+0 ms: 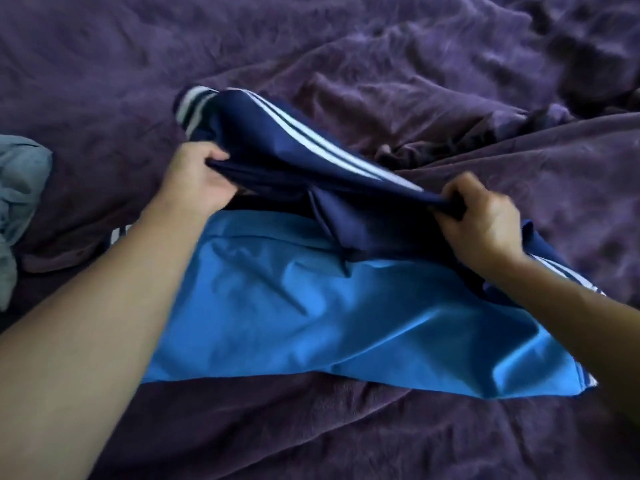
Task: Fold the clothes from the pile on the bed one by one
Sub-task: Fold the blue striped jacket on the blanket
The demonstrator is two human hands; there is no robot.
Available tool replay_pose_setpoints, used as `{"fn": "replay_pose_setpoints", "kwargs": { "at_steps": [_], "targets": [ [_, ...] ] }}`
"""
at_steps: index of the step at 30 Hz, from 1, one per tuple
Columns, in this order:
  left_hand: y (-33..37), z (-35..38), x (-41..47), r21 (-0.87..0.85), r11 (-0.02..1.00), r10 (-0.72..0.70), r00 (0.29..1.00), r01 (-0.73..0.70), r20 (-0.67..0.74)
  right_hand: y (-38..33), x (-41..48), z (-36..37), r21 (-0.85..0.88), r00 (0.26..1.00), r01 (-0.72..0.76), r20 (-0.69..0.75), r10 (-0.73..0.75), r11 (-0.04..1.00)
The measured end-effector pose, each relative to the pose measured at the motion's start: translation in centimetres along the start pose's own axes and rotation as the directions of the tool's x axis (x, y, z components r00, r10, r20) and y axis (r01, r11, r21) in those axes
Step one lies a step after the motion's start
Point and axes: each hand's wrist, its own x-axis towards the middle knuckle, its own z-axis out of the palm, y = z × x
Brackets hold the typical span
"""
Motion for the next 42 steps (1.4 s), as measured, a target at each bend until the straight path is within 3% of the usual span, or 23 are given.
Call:
{"fn": "replay_pose_setpoints", "kwargs": {
  "at_steps": [2,4,7,10,12,14,19,21,23,25,28,31,32,34,36,38,40,42],
  "targets": [
    [1.5,-3.7,-2.7,-0.054,0.999,0.014,0.997,-0.01,0.077,-0.5,0.4,-1.7,0.059,0.988,0.072,-0.145,-0.063,0.996],
    [1.1,-7.8,-5.3,0.038,0.999,-0.014,0.999,0.013,0.035,-1.2,-1.1,-2.5,0.063,0.955,0.264,-0.154,-0.252,0.963],
    [-1.2,-12.7,-8.1,0.043,0.992,-0.111,0.98,0.12,-0.168,-2.0,-6.2,-1.8,0.045,0.851,0.523,0.031,-0.524,0.851],
    [-3.1,-15.3,-10.0,-0.055,0.972,-0.234,0.902,0.23,-0.364,-1.5,-11.2,0.1,-0.072,0.754,0.643,0.234,-0.614,0.762],
    [-4.0,-15.2,-10.8,0.052,0.953,-0.253,0.874,0.3,-0.415,-1.1,-12.9,1.1,-0.093,0.743,0.645,0.308,-0.595,0.758],
    [-4.4,-13.3,-11.4,0.296,0.893,-0.192,0.882,0.339,-0.431,-1.1,-13.4,1.6,-0.102,0.769,0.612,0.306,-0.561,0.784],
    [-4.2,-9.4,-9.9,0.574,0.785,0.01,0.922,0.233,-0.388,-2.1,-13.5,1.8,-0.134,0.815,0.559,0.271,-0.513,0.818],
    [-3.0,-8.6,-9.2,0.54,0.826,0.01,0.954,0.161,-0.299,-2.4,-13.2,1.4,-0.14,0.829,0.541,0.255,-0.498,0.829],
    [-1.5,-8.8,-9.2,0.304,0.952,0.026,0.985,0.027,-0.17,-2.2,-13.0,0.8,-0.145,0.867,0.484,0.211,-0.451,0.863],
    [-0.8,-10.5,-10.1,0.092,0.995,0.05,0.991,-0.039,-0.125,-2.0,-13.2,0.4,-0.152,0.901,0.426,0.165,-0.402,0.892],
    [-2.2,-15.0,-11.6,0.163,0.983,-0.035,0.957,0.085,-0.288,-1.9,-14.3,0.5,-0.179,0.889,0.437,0.233,-0.393,0.882],
    [-3.7,-17.6,-12.2,0.225,0.963,0.006,0.822,0.148,-0.569,-1.9,-15.1,1.1,-0.231,0.844,0.417,0.456,-0.281,0.879],
    [-4.0,-17.4,-12.2,0.315,0.944,0.108,0.809,0.099,-0.577,-2.0,-15.2,1.2,-0.216,0.845,0.392,0.469,-0.257,0.894],
    [-5.2,-16.2,-12.5,0.564,0.826,0.293,0.857,-0.003,-0.424,-2.6,-15.0,1.7,-0.177,0.874,0.369,0.399,-0.276,0.912],
    [-7.2,-14.8,-13.1,0.749,0.662,0.285,0.921,0.013,-0.267,-3.5,-14.7,2.2,-0.168,0.897,0.366,0.326,-0.299,0.915],
    [-8.9,-14.0,-13.4,0.883,0.465,0.254,0.945,0.067,-0.205,-3.7,-14.0,2.7,-0.188,0.895,0.355,0.352,-0.275,0.916],
    [-8.8,-14.0,-13.3,0.905,0.423,0.351,0.928,-0.037,-0.127,-3.2,-12.8,2.8,-0.244,0.88,0.336,0.425,-0.211,0.91],
    [-7.1,-14.7,-13.2,0.904,0.393,0.505,0.861,-0.169,-0.058,-2.1,-11.5,2.7,-0.307,0.87,0.313,0.471,-0.143,0.899]
  ]
}}
